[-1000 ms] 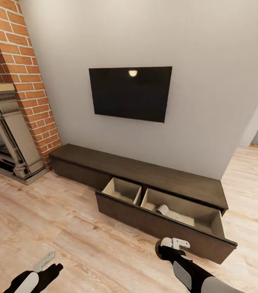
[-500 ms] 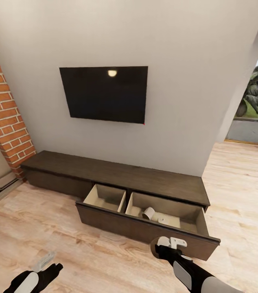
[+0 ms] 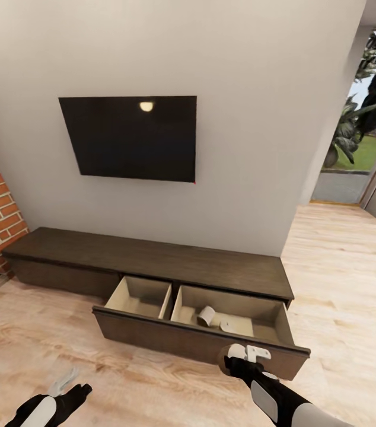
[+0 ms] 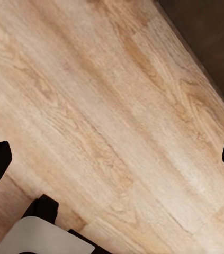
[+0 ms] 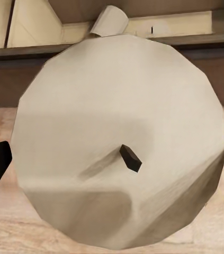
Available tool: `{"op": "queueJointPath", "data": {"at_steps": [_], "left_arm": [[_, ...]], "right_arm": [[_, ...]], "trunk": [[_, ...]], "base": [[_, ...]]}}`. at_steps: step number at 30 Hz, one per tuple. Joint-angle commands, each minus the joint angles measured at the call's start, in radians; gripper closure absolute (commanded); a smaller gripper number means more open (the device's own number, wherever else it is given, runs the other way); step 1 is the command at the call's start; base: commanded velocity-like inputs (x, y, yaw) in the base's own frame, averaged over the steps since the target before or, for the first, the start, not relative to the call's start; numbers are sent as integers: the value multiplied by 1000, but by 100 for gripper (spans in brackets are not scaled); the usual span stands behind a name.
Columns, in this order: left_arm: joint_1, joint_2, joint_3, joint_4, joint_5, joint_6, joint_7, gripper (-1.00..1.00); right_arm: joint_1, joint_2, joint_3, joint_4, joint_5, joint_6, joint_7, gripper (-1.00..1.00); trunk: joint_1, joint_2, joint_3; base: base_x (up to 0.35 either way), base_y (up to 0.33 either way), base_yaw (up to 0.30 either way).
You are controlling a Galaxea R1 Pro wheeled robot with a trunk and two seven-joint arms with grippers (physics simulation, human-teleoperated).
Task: Place each of the two pumpkins and all three candles from the living room inside a cabinet in the living room (use any cabinet), then make sure every cabinet is closed, and position the cauldron so it is next to a table in the living room.
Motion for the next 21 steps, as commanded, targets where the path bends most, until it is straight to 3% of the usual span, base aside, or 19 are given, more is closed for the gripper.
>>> {"op": "queueJointPath", "data": {"at_steps": [1,12,21], "left_arm": [[-1,1,-5,-2,9,0,9,-100],[-1,2,-5,-2,6,0,8,-100],[-1,2,-5,-2,6,0,8,-100]], "right_arm": [[-1,0,9,0,-9,-4,-5,100],[-1,-1,9,0,-10,-4,-5,100],[-1,-1,8,0,-10,-1,-4,100]], "trunk": [[1,-1,-1],[1,-1,-1],[1,-1,-1]], "base": [[205,18,-7],[145,0,-1],[107,-95,0]]}}
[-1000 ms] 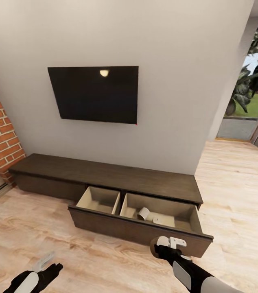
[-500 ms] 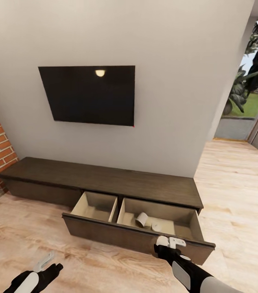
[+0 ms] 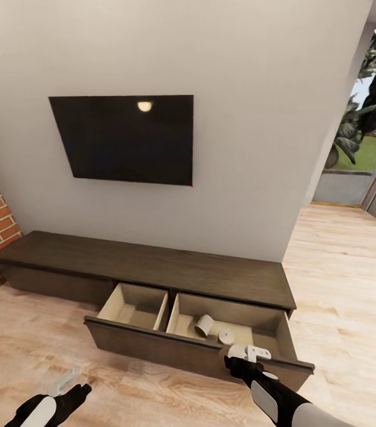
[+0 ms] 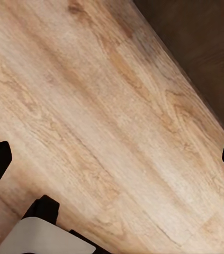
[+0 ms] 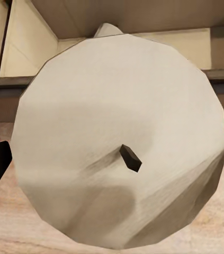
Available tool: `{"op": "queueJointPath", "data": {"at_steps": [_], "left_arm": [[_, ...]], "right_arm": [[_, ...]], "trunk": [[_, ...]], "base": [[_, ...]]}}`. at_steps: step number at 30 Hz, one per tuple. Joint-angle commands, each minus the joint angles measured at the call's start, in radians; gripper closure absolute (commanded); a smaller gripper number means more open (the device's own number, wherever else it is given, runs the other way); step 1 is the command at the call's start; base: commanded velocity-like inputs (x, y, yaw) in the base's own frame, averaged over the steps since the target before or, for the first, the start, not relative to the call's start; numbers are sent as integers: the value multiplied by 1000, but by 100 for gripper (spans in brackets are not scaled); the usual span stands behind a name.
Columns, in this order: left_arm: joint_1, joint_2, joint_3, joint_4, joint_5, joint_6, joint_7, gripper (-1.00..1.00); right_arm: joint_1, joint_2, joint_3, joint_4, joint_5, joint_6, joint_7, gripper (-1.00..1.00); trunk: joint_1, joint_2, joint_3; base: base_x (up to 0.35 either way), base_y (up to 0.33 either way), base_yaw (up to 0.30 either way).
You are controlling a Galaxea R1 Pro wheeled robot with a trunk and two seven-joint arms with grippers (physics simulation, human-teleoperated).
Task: Place each of the two pumpkins and all three candles from the living room inside a cabinet in the living room (use any cabinet), then make sure every cabinet is closed, and position the cauldron so it is next to a table in the living room.
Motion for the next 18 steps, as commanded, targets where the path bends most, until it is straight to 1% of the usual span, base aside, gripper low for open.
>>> {"op": "queueJointPath", "data": {"at_steps": [1,9,16,18], "left_arm": [[-1,1,-5,-2,9,0,9,-100],[-1,1,-5,-2,8,0,9,-100],[-1,2,-5,-2,8,0,8,-100],[-1,2,-5,-2,8,0,8,-100]], "right_arm": [[-1,0,9,0,-9,-4,-5,100],[-1,0,9,0,-9,-5,-5,100],[-1,-1,8,0,-9,-5,-5,100],[-1,-1,9,0,-9,-5,-5,100]], "trunk": [[0,-1,-1],[0,-1,-1],[0,-1,-1],[0,-1,-1]], "base": [[31,-16,0],[139,-120,0],[16,-11,0],[1,-1,-107]]}}
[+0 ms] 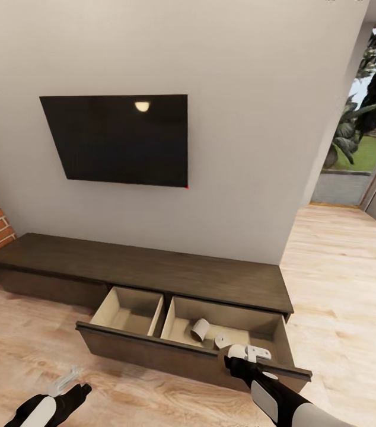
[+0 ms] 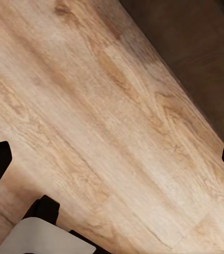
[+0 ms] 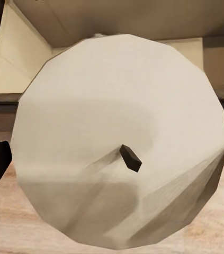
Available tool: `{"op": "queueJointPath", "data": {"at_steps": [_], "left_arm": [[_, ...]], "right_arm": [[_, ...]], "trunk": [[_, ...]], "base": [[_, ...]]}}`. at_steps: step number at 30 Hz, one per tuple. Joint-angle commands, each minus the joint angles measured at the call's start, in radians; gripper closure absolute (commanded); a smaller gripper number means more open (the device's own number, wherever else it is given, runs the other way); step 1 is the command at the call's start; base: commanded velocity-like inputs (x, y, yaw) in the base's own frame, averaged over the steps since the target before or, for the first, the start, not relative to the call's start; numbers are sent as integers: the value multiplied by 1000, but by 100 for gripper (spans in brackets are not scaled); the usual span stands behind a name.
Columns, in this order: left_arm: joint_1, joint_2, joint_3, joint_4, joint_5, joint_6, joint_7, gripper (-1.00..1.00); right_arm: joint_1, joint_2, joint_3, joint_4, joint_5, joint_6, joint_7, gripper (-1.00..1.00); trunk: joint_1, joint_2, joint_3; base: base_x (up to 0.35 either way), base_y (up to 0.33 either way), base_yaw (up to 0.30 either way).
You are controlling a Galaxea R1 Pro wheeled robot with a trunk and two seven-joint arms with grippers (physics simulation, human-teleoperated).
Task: Place each of the two pumpkins and all three candles from the living room inside a cabinet in the living room (use any cabinet), then make sure every cabinet is closed, and position the cauldron so it is next to a table in the living room.
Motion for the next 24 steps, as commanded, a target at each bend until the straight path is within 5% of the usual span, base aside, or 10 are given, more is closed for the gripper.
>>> {"op": "queueJointPath", "data": {"at_steps": [1,24], "left_arm": [[0,1,-4,-2,9,0,9,-100],[0,2,-6,-3,6,0,9,-100]], "right_arm": [[-1,0,9,0,-9,-4,-5,100],[-1,1,9,0,-9,-4,-5,100]], "trunk": [[0,-1,-1],[0,-1,-1]], "base": [[0,0,-203],[83,0,-135]]}}
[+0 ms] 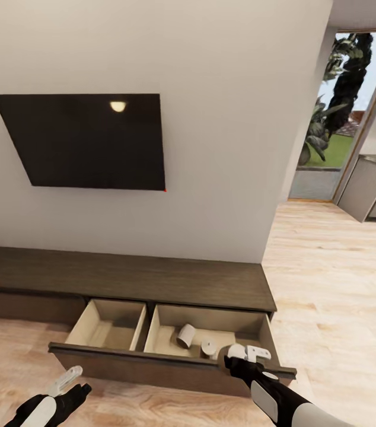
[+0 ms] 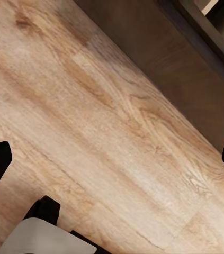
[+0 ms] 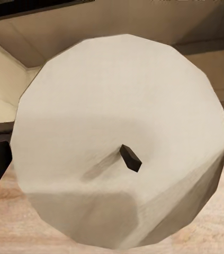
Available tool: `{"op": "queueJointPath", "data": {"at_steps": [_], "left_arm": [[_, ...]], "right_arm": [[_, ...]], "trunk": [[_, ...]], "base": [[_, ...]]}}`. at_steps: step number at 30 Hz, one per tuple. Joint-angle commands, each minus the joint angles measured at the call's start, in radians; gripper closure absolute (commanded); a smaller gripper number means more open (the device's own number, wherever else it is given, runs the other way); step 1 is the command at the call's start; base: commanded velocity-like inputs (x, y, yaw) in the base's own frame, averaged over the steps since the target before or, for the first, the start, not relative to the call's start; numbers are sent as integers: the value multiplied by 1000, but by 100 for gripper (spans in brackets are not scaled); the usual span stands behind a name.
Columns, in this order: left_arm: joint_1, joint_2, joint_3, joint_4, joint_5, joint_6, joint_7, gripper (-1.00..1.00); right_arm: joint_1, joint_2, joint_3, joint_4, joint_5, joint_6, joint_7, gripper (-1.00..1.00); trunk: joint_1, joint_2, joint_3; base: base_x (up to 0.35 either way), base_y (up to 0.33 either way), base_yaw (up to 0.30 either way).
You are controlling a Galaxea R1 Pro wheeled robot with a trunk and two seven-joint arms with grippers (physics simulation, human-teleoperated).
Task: Place each of the two pumpkins and all three candles from the living room inside a cabinet in the living room (use any cabinet), then make sure every cabinet is closed, and position the cauldron so it is next to a table in the living room.
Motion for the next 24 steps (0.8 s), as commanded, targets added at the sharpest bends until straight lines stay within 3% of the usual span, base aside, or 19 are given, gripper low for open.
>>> {"op": "queueJointPath", "data": {"at_steps": [1,6,13,24], "left_arm": [[-1,2,-5,-2,9,0,9,-100],[-1,2,-5,-2,9,0,9,-100],[-1,2,-5,-6,9,0,9,-100],[-1,-1,-6,-7,8,-2,11,-100]], "right_arm": [[-1,0,8,0,-9,-4,-5,100],[-1,-1,8,0,-9,-4,-6,100],[-1,-1,9,0,-8,-5,-7,100],[-1,-1,8,0,-9,-6,-8,100]], "trunk": [[0,-1,-1],[0,-1,-1],[0,-1,-1],[0,-1,-1]], "base": [[168,0,-5],[150,0,-10],[151,0,-174],[207,-33,-10]]}}
